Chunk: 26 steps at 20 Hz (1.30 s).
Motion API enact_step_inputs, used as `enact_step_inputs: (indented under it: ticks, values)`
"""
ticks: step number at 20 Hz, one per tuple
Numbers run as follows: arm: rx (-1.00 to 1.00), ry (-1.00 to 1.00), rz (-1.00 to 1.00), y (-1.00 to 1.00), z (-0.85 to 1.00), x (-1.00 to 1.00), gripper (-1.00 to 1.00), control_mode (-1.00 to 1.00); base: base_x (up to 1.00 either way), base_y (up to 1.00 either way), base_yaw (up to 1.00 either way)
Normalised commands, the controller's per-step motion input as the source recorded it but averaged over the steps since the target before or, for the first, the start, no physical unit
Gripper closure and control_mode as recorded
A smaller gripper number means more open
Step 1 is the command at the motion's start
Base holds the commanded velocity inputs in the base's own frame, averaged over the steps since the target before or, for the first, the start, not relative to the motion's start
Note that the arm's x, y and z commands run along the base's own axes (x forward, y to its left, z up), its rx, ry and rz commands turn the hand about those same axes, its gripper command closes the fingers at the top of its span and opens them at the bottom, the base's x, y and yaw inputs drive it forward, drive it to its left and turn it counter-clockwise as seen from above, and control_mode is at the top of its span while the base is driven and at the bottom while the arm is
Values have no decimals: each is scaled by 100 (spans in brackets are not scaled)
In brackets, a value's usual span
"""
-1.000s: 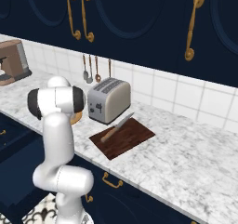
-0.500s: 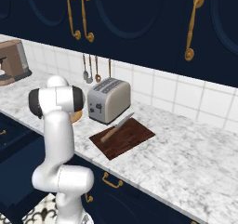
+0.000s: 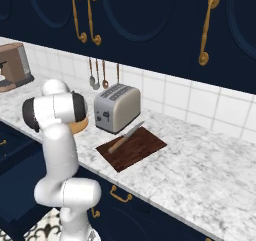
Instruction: Pick up the knife from the drawer and place it on the cutting board. Then place the meat from the plate to the cutting board.
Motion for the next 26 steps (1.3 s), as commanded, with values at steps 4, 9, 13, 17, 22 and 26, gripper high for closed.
enact_step_inputs:
  ticks: [4, 9, 13, 17, 22, 26]
  values:
    - [0, -3, 0, 6, 84, -100, 100, -100, 0, 0, 0]
    - [0, -1, 0, 0, 92, -100, 100, -100, 0, 0, 0]
    - [0, -3, 0, -42, 60, -100, 100, -100, 0, 0, 0]
    - [0, 0, 0, -89, 23, -100, 100, -100, 0, 0, 0]
    - [-3, 0, 0, -100, 18, -94, 100, -100, 0, 0, 0]
    - [0, 0, 0, -100, 66, -74, 100, -100, 0, 0, 0]
